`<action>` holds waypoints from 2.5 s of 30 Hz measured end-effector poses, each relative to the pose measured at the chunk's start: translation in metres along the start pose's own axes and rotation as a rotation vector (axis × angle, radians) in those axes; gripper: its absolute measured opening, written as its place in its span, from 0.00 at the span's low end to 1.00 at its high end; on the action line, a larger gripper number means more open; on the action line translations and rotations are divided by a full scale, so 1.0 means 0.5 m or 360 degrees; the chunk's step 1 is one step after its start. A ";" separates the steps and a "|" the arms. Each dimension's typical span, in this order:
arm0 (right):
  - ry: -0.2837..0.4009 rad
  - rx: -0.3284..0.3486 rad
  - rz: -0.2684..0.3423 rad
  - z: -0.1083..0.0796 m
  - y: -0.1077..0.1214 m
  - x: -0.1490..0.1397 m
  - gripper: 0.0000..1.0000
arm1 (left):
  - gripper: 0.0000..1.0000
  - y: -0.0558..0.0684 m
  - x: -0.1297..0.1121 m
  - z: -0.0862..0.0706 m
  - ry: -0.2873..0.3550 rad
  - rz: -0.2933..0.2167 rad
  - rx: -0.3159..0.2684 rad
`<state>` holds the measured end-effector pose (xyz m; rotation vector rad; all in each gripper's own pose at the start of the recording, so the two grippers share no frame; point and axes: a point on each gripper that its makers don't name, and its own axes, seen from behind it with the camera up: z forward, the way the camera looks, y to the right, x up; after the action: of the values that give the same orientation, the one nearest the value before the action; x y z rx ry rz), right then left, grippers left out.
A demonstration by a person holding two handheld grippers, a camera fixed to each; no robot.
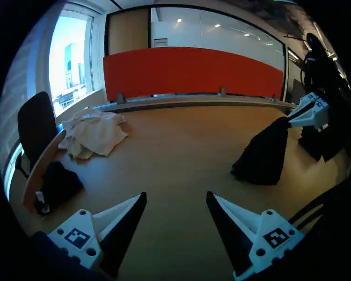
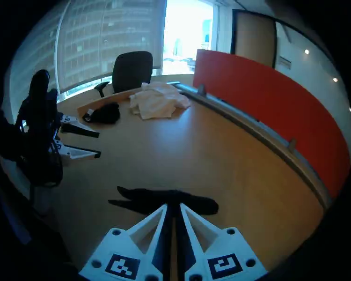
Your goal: Fold towel
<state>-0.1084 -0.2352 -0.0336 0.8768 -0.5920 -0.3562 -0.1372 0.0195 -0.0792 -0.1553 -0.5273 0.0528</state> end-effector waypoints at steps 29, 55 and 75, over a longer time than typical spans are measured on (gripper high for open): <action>0.0103 -0.0124 0.0061 -0.071 0.097 0.083 0.07 | 0.94 0.001 0.029 0.010 0.0032 0.0003 0.0000; 0.0134 -0.0170 0.0111 -0.118 0.155 0.073 0.06 | 0.94 -0.019 0.023 -0.003 0.0037 -0.0074 0.0115; 0.0053 -0.0353 0.0173 -0.247 0.340 -0.017 0.06 | 0.94 -0.033 0.027 -0.006 0.0026 -0.0059 0.0137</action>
<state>-0.0298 -0.0539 0.0383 0.6340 -0.5550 -0.3015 -0.1238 0.0039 -0.0722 -0.0620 -0.5108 0.0380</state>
